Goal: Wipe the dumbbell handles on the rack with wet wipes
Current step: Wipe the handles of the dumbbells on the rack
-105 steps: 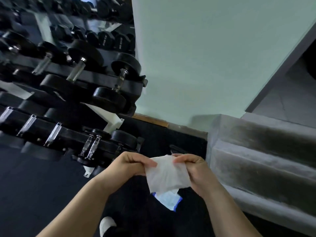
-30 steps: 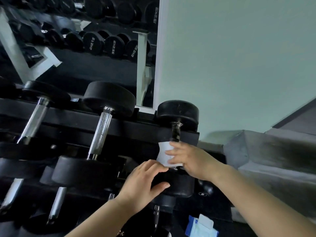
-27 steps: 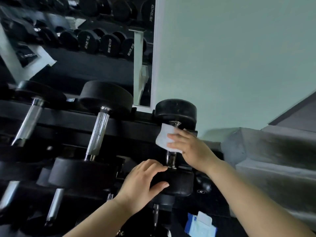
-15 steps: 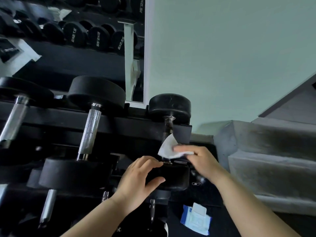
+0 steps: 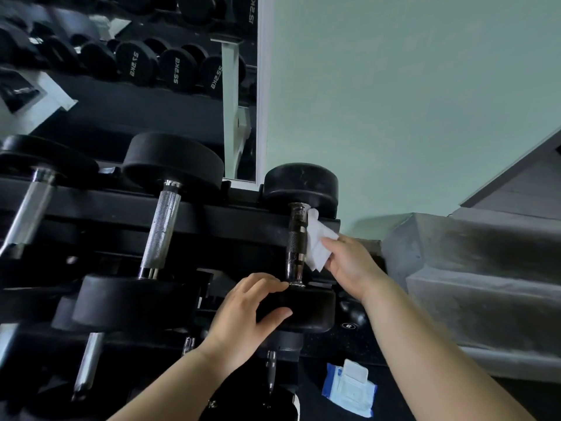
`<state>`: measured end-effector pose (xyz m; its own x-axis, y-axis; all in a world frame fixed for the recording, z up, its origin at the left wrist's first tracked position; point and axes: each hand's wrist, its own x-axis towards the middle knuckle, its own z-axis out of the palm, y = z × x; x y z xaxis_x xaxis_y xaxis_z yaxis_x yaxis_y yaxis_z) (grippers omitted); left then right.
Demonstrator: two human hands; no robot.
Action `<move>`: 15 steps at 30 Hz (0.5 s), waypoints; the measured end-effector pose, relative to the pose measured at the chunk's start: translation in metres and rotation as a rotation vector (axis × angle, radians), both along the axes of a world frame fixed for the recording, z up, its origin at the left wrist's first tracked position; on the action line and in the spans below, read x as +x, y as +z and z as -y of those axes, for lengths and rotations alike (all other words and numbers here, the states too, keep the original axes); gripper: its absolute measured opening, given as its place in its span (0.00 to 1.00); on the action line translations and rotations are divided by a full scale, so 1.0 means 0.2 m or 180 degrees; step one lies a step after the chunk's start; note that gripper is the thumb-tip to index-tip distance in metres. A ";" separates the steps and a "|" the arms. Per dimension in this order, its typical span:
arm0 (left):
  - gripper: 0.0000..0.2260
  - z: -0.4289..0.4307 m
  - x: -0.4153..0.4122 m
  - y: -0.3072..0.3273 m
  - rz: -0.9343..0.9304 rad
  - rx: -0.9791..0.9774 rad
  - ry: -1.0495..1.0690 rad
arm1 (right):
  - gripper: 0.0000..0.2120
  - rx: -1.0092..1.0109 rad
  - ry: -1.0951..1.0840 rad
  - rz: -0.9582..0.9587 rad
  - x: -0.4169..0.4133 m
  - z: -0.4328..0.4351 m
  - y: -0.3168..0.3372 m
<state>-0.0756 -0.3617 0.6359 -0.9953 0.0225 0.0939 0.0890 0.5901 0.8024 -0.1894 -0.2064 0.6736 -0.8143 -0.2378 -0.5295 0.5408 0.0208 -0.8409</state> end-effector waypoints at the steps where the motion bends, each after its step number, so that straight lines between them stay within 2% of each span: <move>1: 0.20 0.00 0.00 0.00 -0.0022 0.0013 0.0021 | 0.11 0.0298 0.0179 -0.0113 0.03 0.00 0.00; 4: 0.18 -0.01 0.01 -0.01 -0.0088 0.0062 0.0078 | 0.12 0.0695 0.0397 -0.0099 0.10 -0.03 -0.04; 7: 0.19 -0.01 0.01 -0.01 -0.0125 0.0091 0.0109 | 0.12 0.0576 0.0442 -0.0122 0.07 -0.03 -0.03; 11: 0.24 -0.01 0.01 0.00 -0.0169 0.0052 0.0077 | 0.13 0.0519 0.0166 -0.0552 0.02 0.07 0.02; 15: 0.18 -0.01 0.01 -0.01 -0.0116 0.0095 0.0080 | 0.16 0.0646 0.0404 -0.0684 0.08 0.06 0.00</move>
